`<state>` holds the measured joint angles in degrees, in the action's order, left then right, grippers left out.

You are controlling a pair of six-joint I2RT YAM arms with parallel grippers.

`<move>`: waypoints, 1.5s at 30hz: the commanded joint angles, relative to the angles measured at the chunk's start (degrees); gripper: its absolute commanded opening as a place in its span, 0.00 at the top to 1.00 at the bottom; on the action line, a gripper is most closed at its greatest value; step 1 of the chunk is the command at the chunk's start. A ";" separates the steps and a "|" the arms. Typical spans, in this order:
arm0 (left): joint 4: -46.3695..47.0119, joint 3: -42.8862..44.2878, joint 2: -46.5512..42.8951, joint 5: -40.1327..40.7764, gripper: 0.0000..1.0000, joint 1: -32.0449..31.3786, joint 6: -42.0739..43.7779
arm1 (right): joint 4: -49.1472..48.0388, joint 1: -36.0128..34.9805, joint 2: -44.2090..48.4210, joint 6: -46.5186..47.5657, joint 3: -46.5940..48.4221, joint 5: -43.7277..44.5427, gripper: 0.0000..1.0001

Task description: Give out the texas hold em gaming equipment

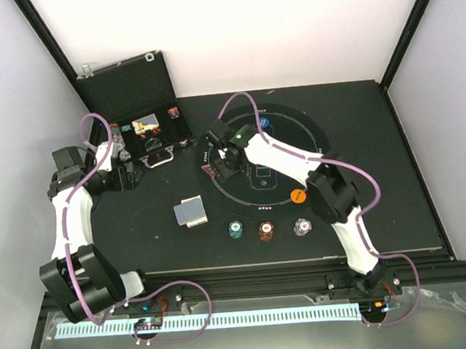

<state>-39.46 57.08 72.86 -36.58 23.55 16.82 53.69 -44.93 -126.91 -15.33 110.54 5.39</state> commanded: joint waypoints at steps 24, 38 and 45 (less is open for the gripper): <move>-1.39 2.69 -0.79 -2.37 0.01 0.36 -0.38 | -9.76 -17.36 17.98 -8.29 -33.11 -3.91 0.18; -1.27 2.62 -0.70 -2.23 0.01 0.36 -0.38 | -10.63 -17.38 16.17 -8.82 -34.54 -2.22 0.31; -1.33 2.58 -0.70 -2.09 0.01 0.40 -0.13 | -10.94 -17.39 15.66 -8.68 -34.76 -2.14 0.39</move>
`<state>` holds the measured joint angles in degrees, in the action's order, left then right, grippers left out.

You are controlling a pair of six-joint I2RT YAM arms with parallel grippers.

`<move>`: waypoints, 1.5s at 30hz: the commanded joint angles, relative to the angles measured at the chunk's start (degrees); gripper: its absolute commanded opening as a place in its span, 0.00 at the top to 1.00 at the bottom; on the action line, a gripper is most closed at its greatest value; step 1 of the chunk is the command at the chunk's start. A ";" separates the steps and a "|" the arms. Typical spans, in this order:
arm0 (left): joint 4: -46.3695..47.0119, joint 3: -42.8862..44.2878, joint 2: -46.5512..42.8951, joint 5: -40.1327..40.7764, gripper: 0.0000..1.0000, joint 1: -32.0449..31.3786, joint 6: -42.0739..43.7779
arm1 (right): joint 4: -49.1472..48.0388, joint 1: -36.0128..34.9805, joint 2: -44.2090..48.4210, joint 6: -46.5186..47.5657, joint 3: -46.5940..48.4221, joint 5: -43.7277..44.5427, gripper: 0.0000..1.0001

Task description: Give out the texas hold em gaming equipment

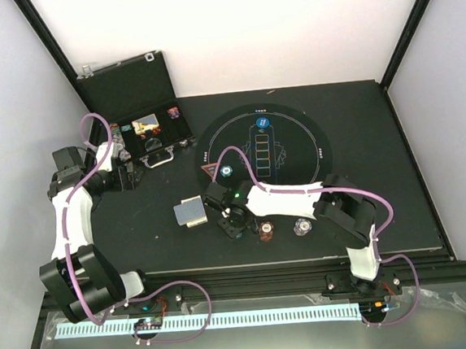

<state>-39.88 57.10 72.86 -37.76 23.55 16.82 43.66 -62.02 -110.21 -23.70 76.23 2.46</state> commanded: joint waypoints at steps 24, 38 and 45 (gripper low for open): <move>-1.51 2.80 -1.03 -1.08 0.01 0.36 0.48 | 0.35 -0.29 0.61 0.19 0.97 1.28 0.59; -1.60 2.66 -0.97 -1.12 0.01 0.36 0.76 | 0.88 -0.28 -0.18 0.57 1.75 0.84 0.48; -1.55 2.50 -0.97 -1.30 0.01 0.38 0.66 | 1.27 -0.30 0.21 0.59 2.26 1.07 0.47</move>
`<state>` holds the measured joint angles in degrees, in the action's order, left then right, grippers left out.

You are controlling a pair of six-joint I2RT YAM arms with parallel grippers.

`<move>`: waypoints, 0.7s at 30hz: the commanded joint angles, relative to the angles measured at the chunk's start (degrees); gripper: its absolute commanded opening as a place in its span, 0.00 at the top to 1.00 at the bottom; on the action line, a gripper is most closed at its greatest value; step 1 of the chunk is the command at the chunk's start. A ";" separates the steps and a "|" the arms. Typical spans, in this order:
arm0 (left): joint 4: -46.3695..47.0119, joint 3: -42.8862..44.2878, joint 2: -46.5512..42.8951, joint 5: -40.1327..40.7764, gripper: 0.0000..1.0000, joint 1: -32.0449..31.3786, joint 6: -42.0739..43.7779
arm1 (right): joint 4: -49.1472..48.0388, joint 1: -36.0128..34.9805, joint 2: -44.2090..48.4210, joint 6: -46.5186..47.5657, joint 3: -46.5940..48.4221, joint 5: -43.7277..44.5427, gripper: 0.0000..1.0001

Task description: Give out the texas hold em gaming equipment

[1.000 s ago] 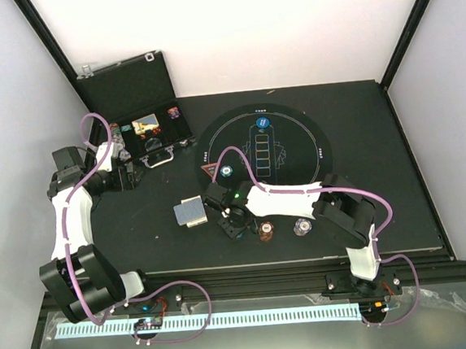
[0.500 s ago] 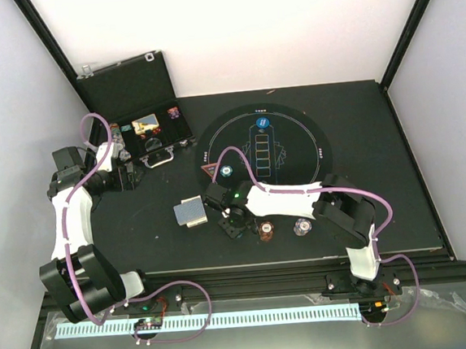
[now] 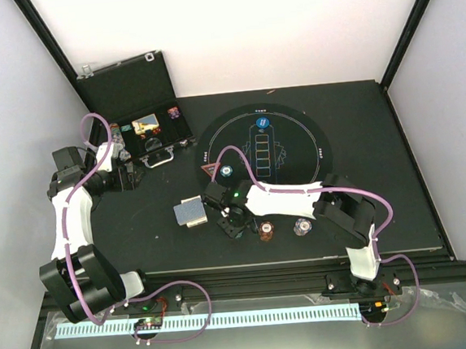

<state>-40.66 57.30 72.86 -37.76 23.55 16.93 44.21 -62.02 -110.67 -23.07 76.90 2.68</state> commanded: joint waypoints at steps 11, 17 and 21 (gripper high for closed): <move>-0.91 2.29 -1.23 -1.13 0.01 0.36 0.86 | -0.05 -0.30 -0.76 -0.12 0.11 1.05 0.49; -1.03 2.34 -1.23 -0.91 0.01 0.36 0.91 | -0.22 -0.27 -0.49 -0.07 0.22 0.92 0.55; -1.06 2.29 -1.22 -0.84 0.01 0.37 0.91 | -0.22 -0.29 -0.49 0.05 0.16 0.75 0.58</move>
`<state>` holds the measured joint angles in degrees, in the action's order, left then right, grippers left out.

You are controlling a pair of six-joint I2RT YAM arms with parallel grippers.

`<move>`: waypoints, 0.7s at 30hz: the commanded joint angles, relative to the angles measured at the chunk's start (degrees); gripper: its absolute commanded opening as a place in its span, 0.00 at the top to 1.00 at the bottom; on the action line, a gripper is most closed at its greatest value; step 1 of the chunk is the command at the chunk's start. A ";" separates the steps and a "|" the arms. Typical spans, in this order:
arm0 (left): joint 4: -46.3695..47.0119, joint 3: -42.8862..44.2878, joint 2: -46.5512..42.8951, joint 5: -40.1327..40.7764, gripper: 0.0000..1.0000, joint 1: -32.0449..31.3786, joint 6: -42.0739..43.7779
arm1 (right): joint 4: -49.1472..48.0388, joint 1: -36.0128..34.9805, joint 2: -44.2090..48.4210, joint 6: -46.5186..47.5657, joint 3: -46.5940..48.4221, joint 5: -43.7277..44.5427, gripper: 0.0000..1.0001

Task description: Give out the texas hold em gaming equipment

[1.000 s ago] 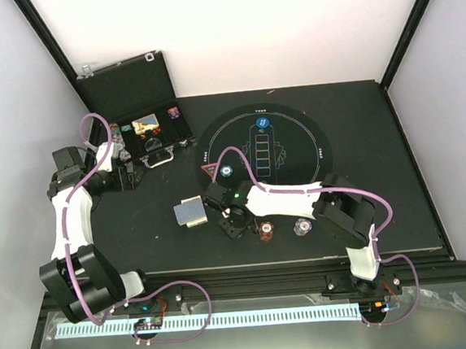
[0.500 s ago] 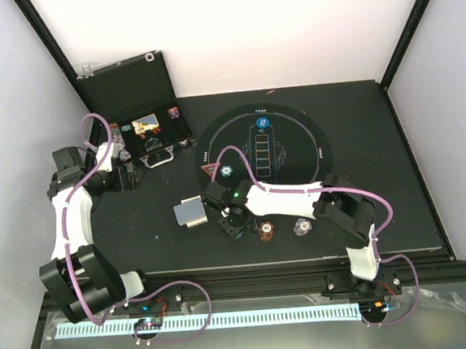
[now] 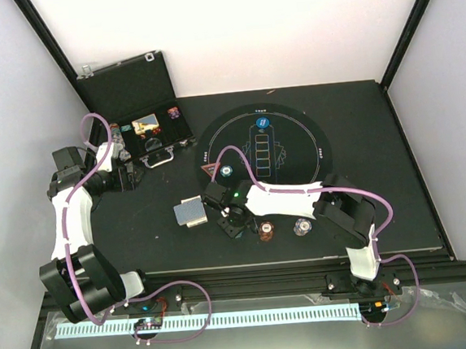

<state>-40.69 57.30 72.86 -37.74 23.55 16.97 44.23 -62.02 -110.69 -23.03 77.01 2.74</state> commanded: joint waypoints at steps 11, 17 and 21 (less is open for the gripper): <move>-0.94 2.47 -1.26 -0.61 0.01 0.36 0.88 | 2.19 0.25 0.60 0.81 2.98 1.66 0.77; -1.05 2.56 -1.32 -0.66 0.01 0.36 1.00 | 4.66 2.87 2.84 1.85 5.96 2.58 0.82; -1.10 2.56 -1.23 -0.72 0.01 0.44 1.05 | 6.11 6.19 3.54 3.31 7.89 3.67 0.83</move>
<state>-40.71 57.30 72.86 -37.74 23.55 17.04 47.90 -59.02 -109.97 -21.61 82.19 3.99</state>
